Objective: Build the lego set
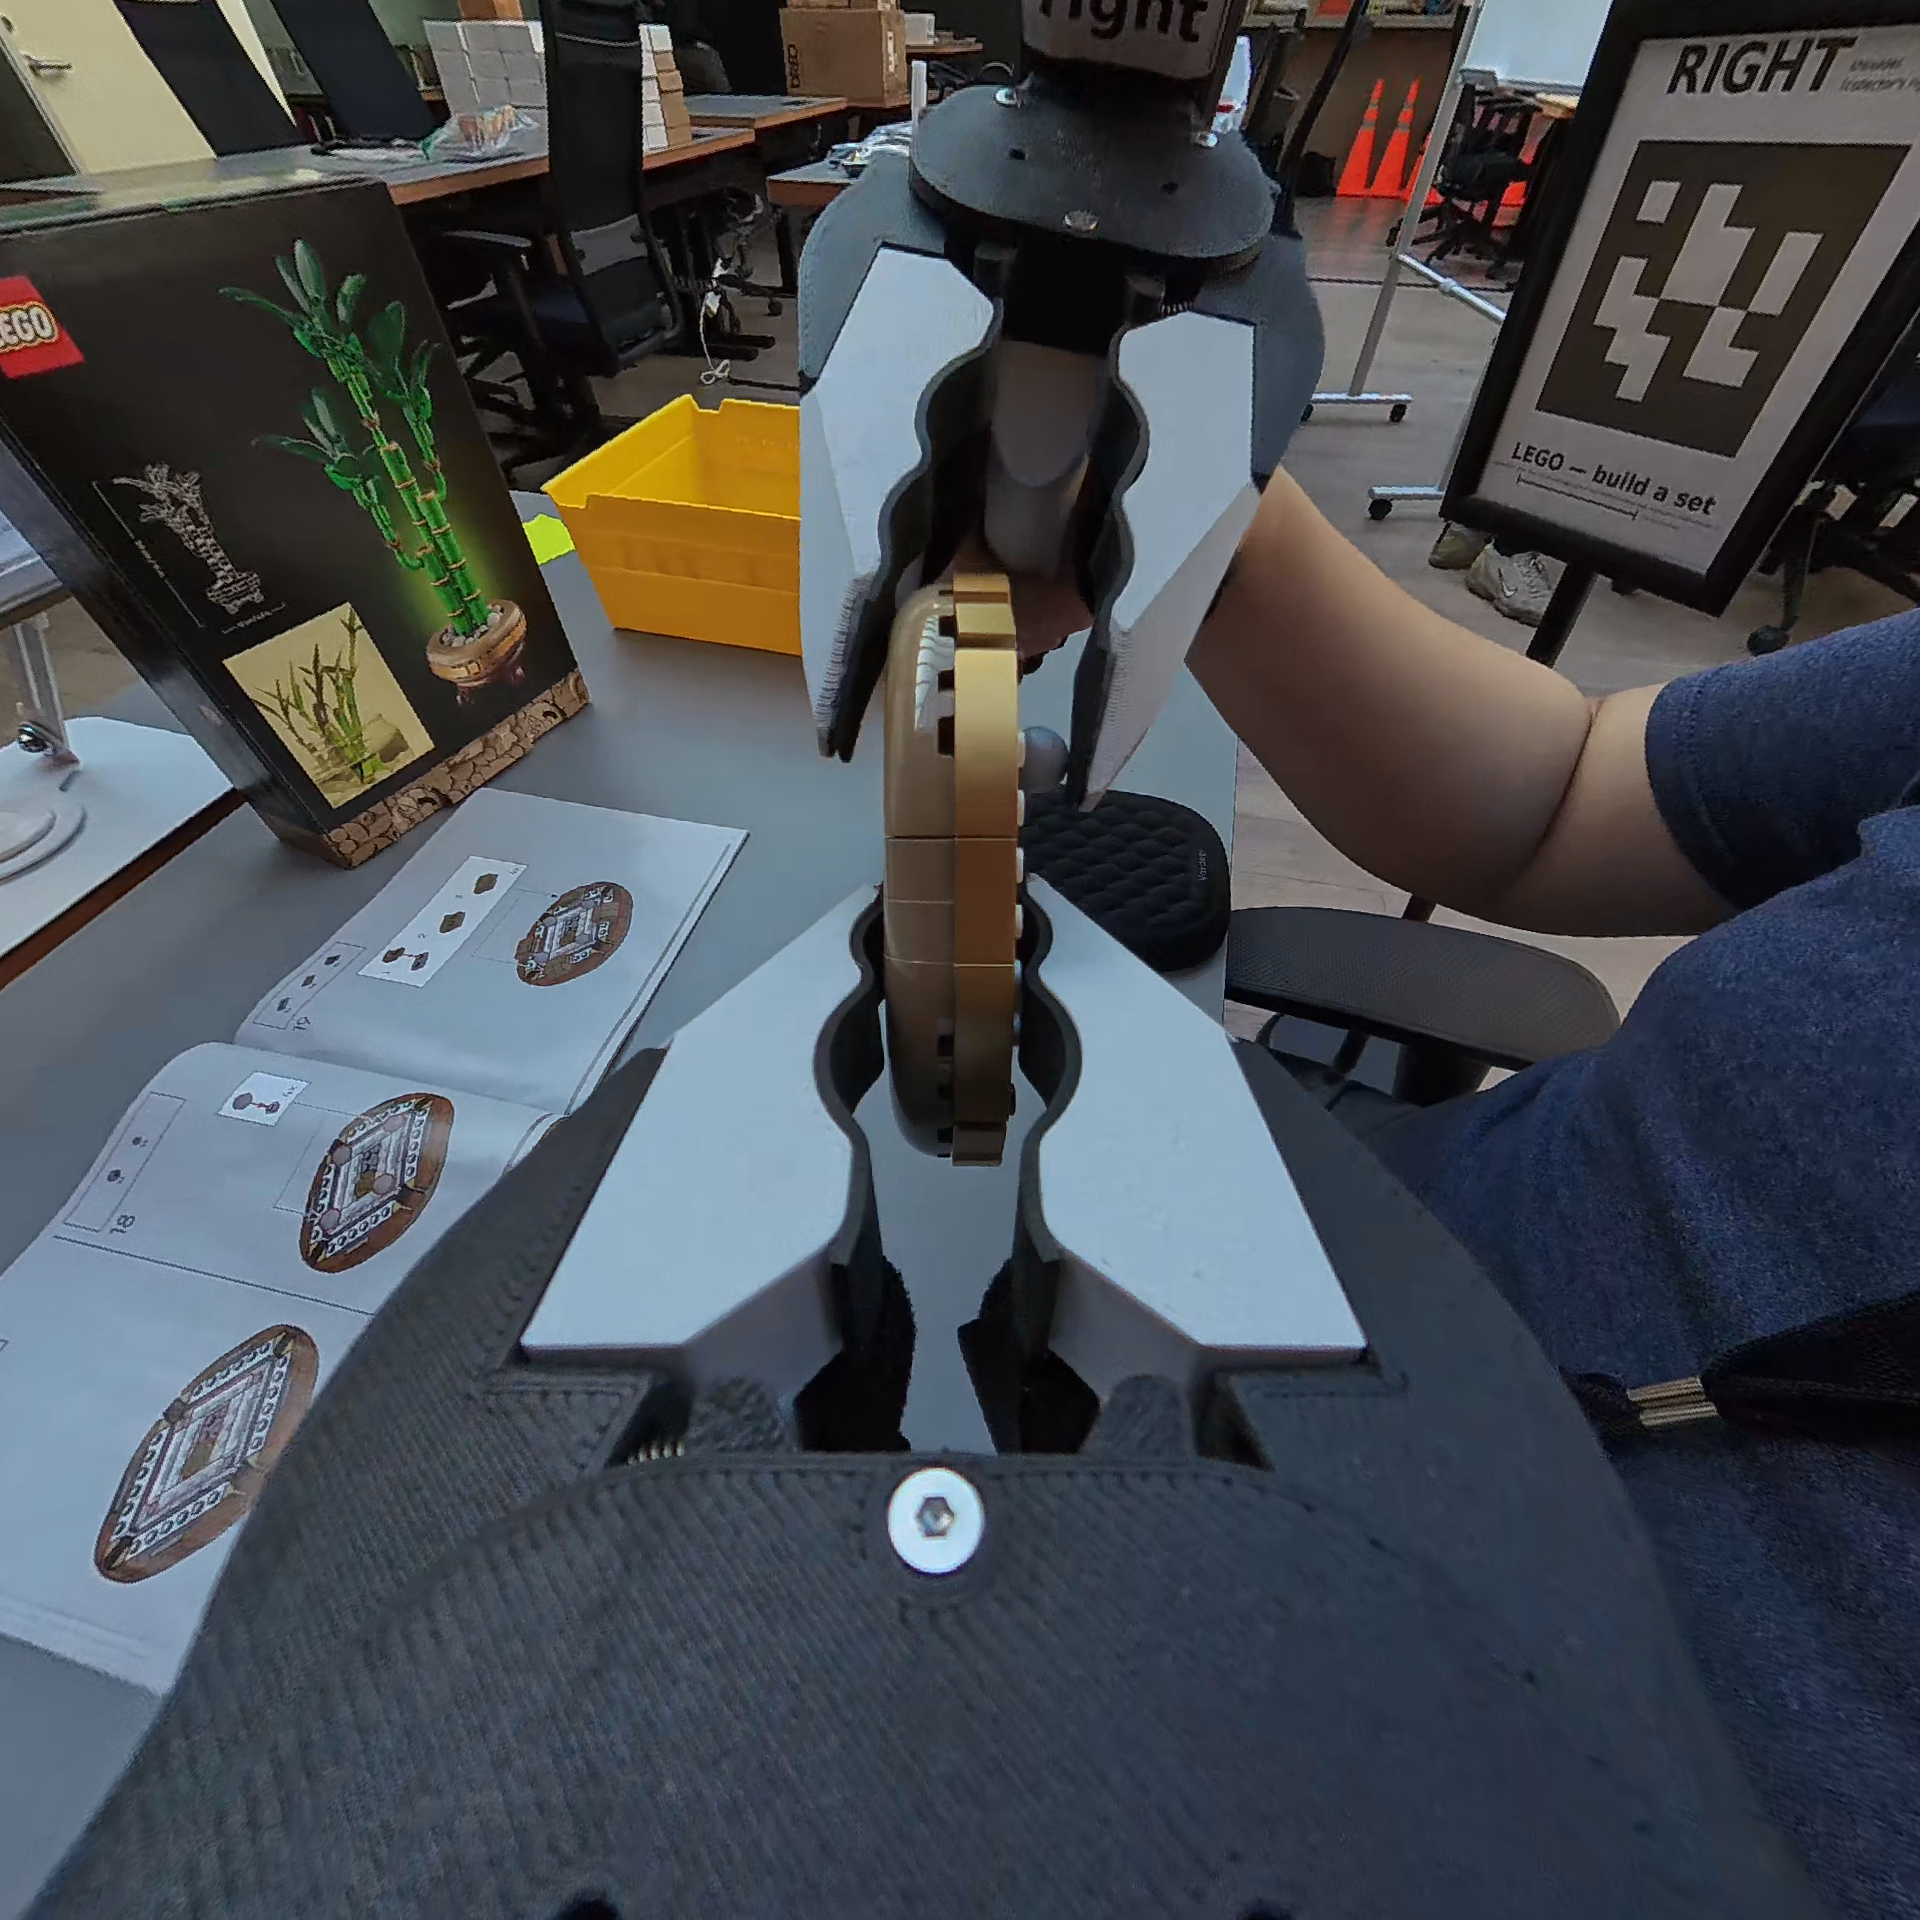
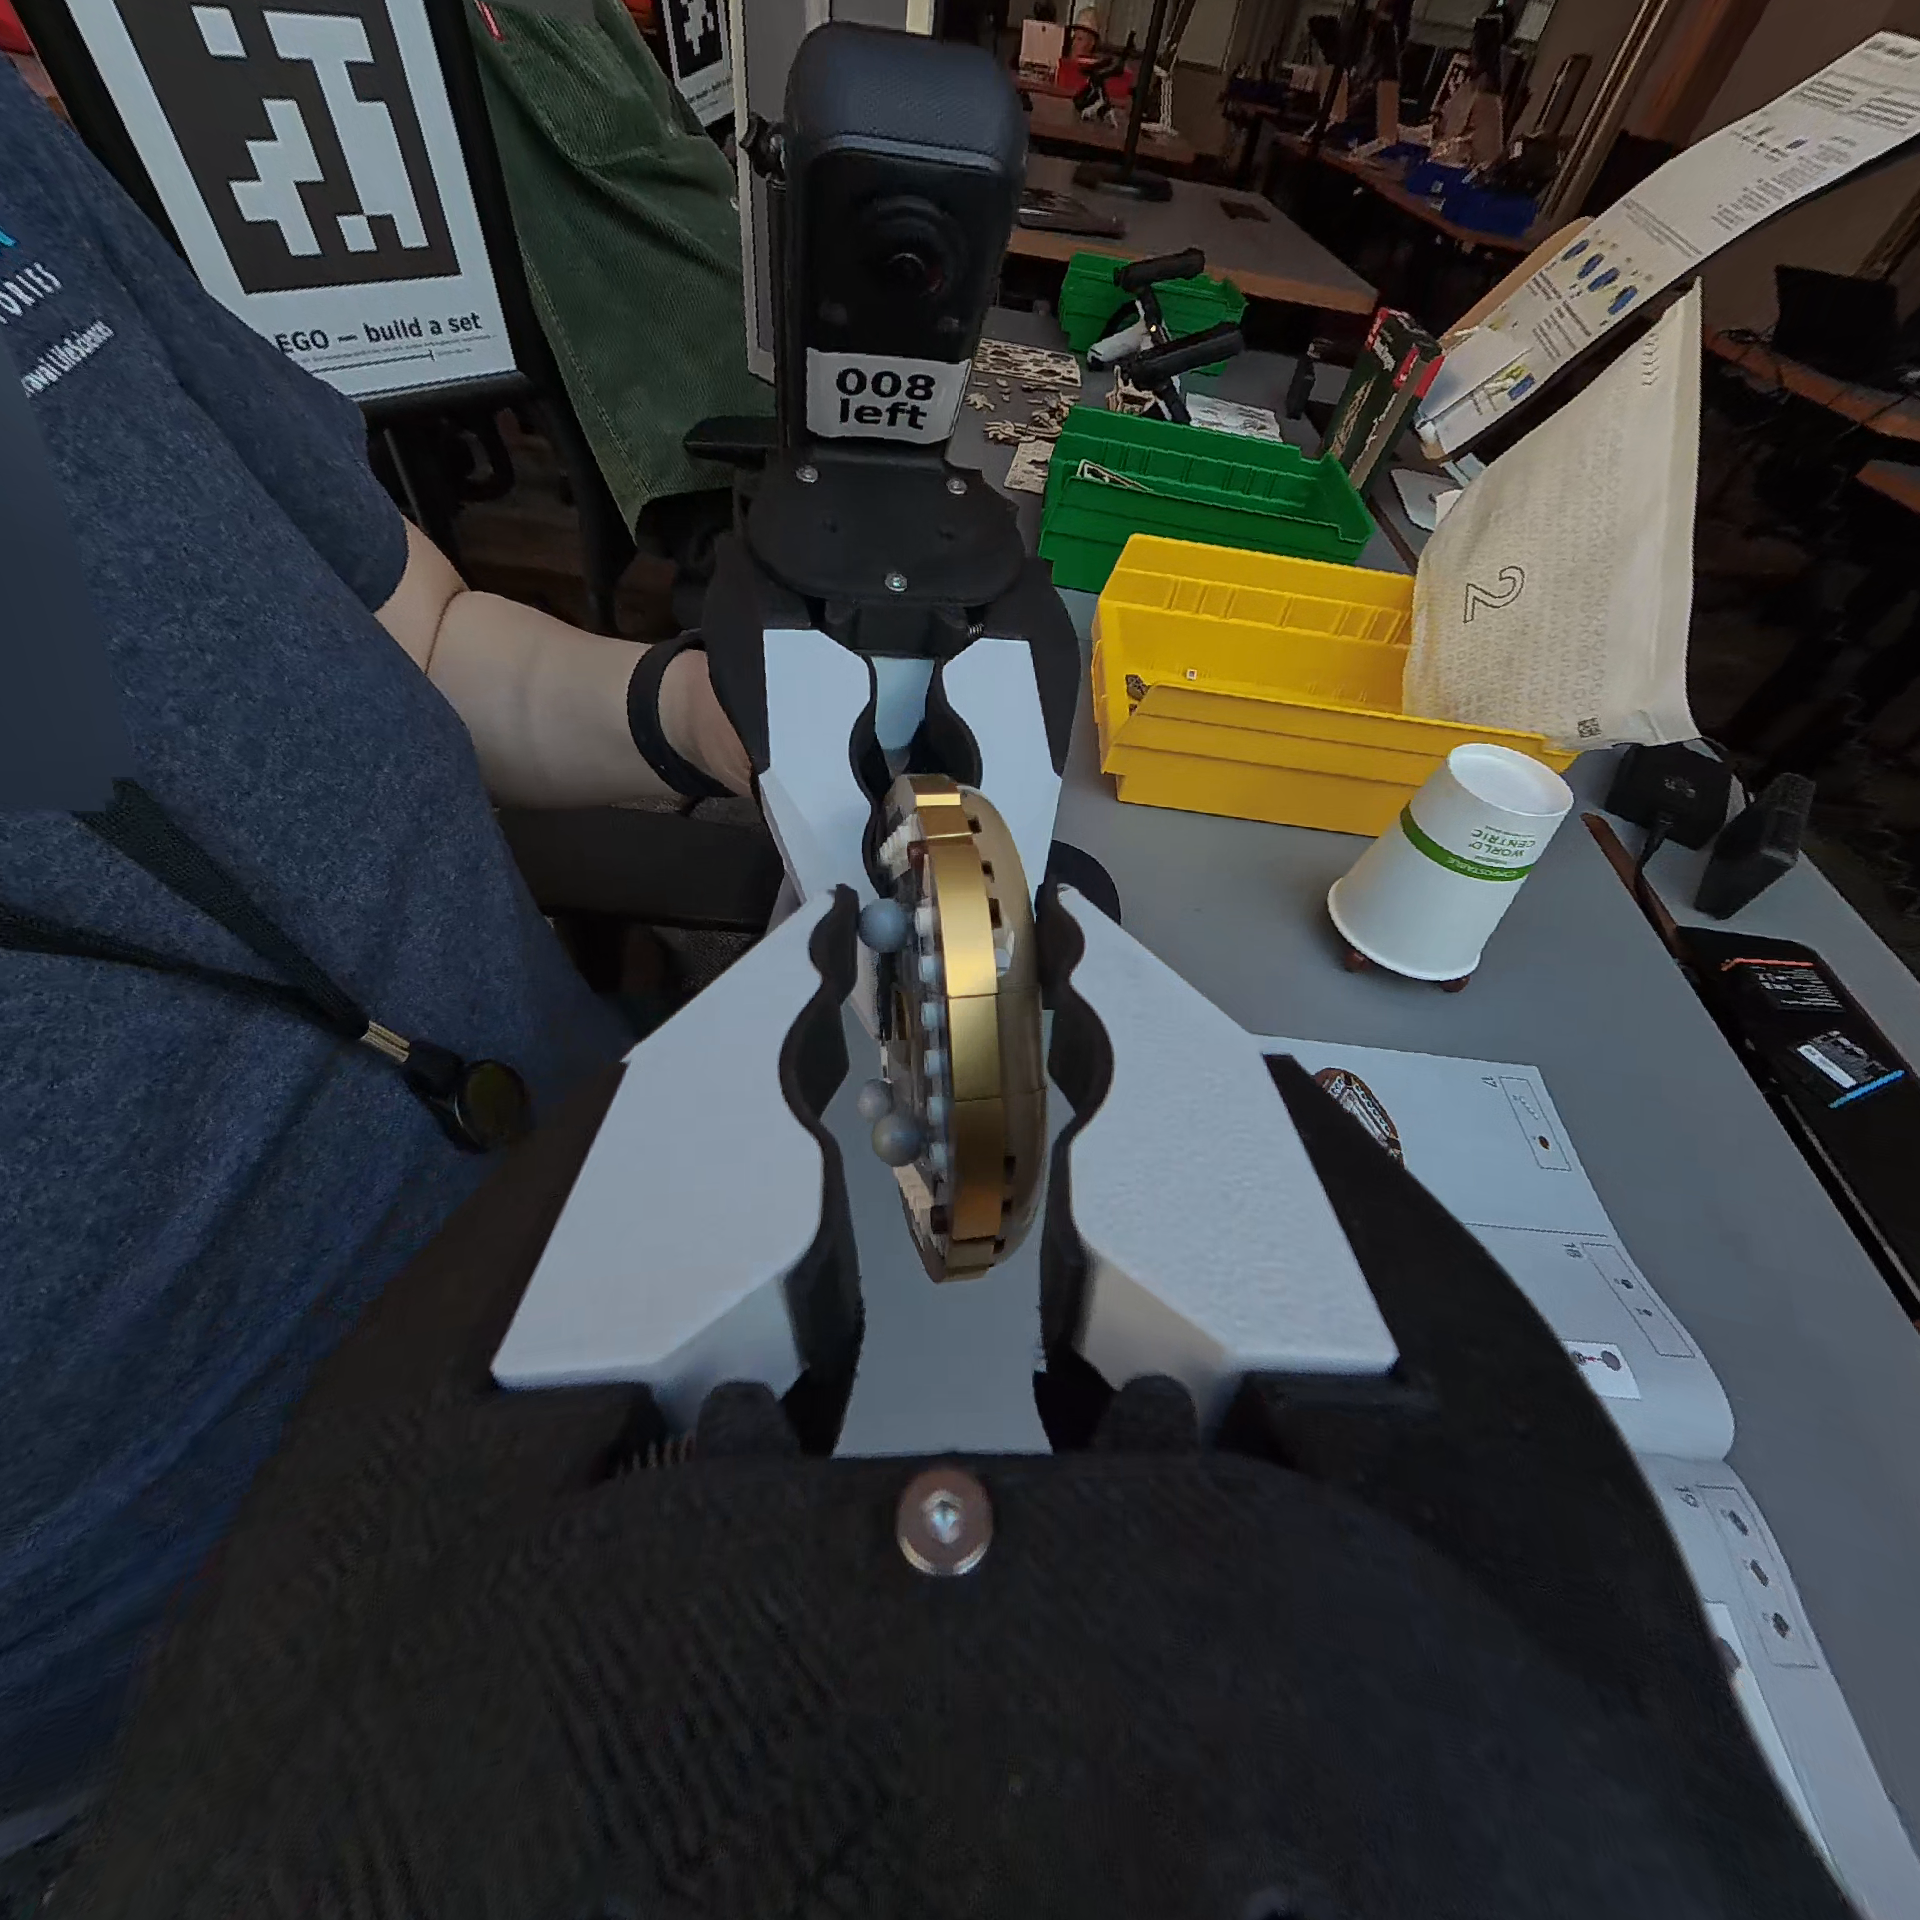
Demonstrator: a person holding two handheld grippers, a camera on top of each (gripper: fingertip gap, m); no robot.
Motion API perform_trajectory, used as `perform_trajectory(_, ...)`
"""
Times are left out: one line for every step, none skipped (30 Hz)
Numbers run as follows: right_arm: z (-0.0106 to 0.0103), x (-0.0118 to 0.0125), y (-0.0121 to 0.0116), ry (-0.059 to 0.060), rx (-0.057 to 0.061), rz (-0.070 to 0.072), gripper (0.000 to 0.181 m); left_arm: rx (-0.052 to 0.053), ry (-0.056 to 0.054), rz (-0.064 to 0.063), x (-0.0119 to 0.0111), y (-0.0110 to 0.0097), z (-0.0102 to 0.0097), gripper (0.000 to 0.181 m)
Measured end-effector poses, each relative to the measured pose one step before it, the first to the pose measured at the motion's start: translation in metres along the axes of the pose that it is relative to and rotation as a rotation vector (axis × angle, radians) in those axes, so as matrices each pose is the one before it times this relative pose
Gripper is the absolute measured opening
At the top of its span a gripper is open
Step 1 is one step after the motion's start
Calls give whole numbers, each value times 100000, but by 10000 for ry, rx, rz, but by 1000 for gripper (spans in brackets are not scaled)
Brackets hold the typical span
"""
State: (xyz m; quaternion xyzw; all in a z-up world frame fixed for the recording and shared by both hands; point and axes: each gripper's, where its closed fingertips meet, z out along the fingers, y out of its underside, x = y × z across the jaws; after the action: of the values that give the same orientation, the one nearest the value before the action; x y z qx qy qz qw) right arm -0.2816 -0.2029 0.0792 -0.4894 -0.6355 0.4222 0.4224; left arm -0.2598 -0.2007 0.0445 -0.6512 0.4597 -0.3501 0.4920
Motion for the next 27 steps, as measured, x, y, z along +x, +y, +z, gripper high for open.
perform_trajectory(2, -79, 55, -1, -54, -95, 34, -37, -14, 61, 34, 35, 33, 20)
perform_trajectory(-38, -56, 46, -23, -43, -23, 34, -11, 21, 2, 50, -4, 23, 20)
perform_trajectory(-30, -19, -5, -22, -3, 11, 34, 4, 26, -32, 33, -11, 21, 20)
perform_trajectory(-12, 14, 4, -7, 4, 19, 34, 15, 15, -33, 0, -39, 0, 20)
perform_trajectory(-8, 14, 45, -10, -31, 21, 34, 10, 16, -29, -14, -31, -10, 20)
perform_trajectory(2, -30, 43, -28, -36, 9, 36, -10, 4, -17, -33, 3, -3, 20)
perform_trajectory(-4, -5, 38, -16, -45, 29, 36, -18, -7, 4, -25, 9, 9, 20)
perform_trajectory(-1, 32, 48, 8, -56, 15, 36, -22, -18, 21, -18, 12, 15, 20)
perform_trajectory(9, 13, 80, 5, -64, -41, 35, -16, -23, 27, -19, 4, 16, 20)
perform_trajectory(7, 35, 68, 26, -74, -51, 34, -20, -4, 9, 1, 18, 22, 20)
perform_trajectory(-5, 43, 28, 32, -38, -60, 34, -16, -5, 1, -7, 4, 16, 20)
perform_trajectory(-1, 11, -13, 4, -8, -16, 34, 15, -15, 14, -24, -27, -4, 20)
perform_trajectory(-1, 8, -14, -9, 6, 2, 34, 13, 4, -8, -7, -21, -18, 20)
perform_trajectory(-11, -19, -41, -14, 28, -20, 34, 3, 31, -22, 36, -23, -6, 20)
perform_trajectory(-10, -20, -58, -11, 49, -34, 34, 18, 20, -10, 19, -40, -8, 20)
perform_trajectory(-11, -9, -11, -14, 25, 15, 34, 6, -2, 0, 3, -25, -13, 20)
perform_trajectory(-1, -23, 29, -35, -8, 47, 33, -20, -2, 7, 11, 31, 13, 20)
perform_trajectory(1, -16, 57, -31, -16, 27, 33, -27, -6, 6, 9, 38, 17, 20)
perform_trajectory(2, -19, 58, -19, -13, -5, 33, -24, -14, 18, 0, 35, 16, 20)
perform_trajectory(1, -24, 47, -12, -6, -13, 33, -12, -24, 23, -5, 15, -3, 20)
perform_trajectory(-1, -12, 4, 1, 12, -18, 33, -6, -21, 25, 2, 5, 10, 20)
perform_trajectory(-10, -21, -23, 8, 33, -42, 33, 4, 0, 8, 23, -12, -10, 20)
perform_trajectory(-14, -12, -75, 34, 52, -101, 33, 32, 7, -4, 8, -72, -28, 20)
perform_trajectory(-17, -5, -86, 58, 63, -125, 33, 38, 9, 0, 12, -74, -45, 20)
perform_trajectory(6, 6, -41, 45, 14, -15, 33, 9, -6, 8, -27, -40, -41, 20)
perform_trajectory(5, 12, 8, 23, -12, -10, 33, -8, -8, 22, -31, 4, -17, 20)
perform_trajectory(6, 18, 20, 25, -2, -69, 33, -19, -21, 23, -38, 22, 4, 20)
